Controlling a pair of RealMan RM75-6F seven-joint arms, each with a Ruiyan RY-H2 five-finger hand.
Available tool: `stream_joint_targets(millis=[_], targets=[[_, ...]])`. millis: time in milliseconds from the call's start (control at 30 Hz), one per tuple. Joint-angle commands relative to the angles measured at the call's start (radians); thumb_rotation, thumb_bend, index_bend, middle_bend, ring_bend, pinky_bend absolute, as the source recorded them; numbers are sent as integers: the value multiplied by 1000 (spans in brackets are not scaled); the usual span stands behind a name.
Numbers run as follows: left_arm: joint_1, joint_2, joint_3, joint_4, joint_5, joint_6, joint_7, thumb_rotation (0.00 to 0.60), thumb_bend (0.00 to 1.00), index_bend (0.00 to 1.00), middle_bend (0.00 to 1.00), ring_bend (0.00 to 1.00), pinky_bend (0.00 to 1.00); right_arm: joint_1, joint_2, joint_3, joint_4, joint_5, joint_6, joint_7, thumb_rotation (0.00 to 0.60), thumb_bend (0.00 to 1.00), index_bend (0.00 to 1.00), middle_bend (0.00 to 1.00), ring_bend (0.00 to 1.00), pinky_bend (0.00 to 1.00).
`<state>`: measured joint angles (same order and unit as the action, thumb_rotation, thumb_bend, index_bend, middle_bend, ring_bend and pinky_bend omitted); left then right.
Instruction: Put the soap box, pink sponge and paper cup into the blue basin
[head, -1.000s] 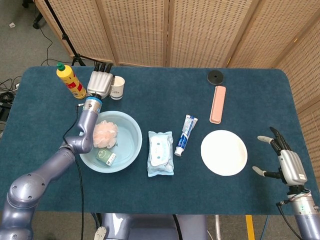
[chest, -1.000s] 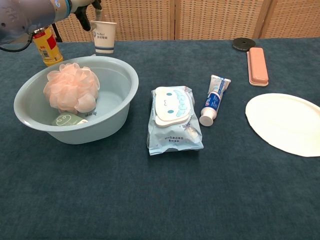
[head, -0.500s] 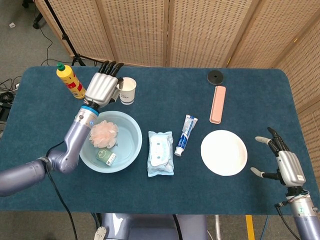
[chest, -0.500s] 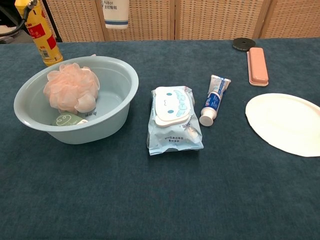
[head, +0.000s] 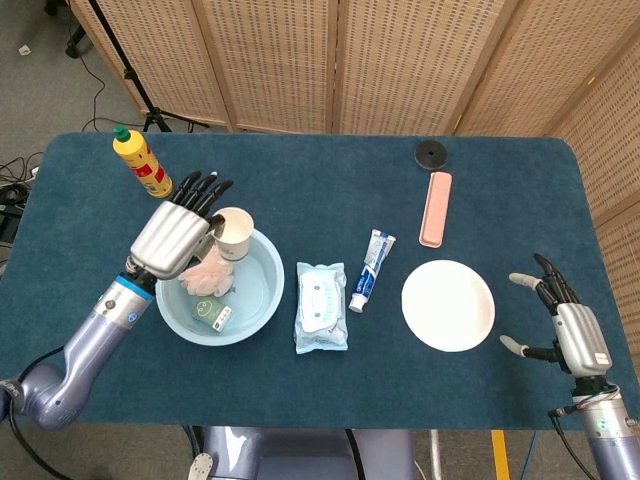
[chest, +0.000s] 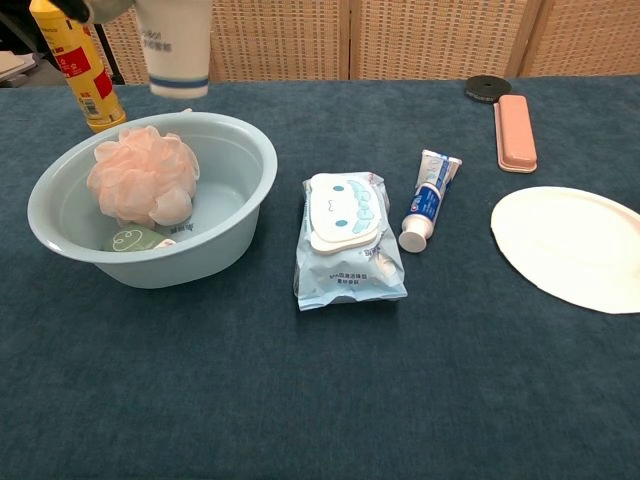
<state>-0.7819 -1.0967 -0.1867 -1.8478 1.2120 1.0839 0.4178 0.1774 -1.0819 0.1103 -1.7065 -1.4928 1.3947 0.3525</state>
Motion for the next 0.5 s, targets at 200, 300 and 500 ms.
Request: stream_joint_targets(millis=[200, 300, 500], targets=[[53, 31, 53, -22, 76, 8, -73, 600, 406, 518, 125, 0, 31, 0, 0, -2, -8, -12, 9, -7, 600, 53, 217, 0, 0, 131], [61, 28, 62, -13, 98, 2, -105, 600, 327, 442, 104, 0, 31, 1, -1, -4, -11, -15, 8, -11, 600, 53, 217, 0, 0, 131], [76, 28, 71, 7, 128, -5, -161, 600, 180, 358, 52, 0, 31, 5, -3, -8, -15, -18, 1, -20, 600, 53, 217, 0, 0, 131]])
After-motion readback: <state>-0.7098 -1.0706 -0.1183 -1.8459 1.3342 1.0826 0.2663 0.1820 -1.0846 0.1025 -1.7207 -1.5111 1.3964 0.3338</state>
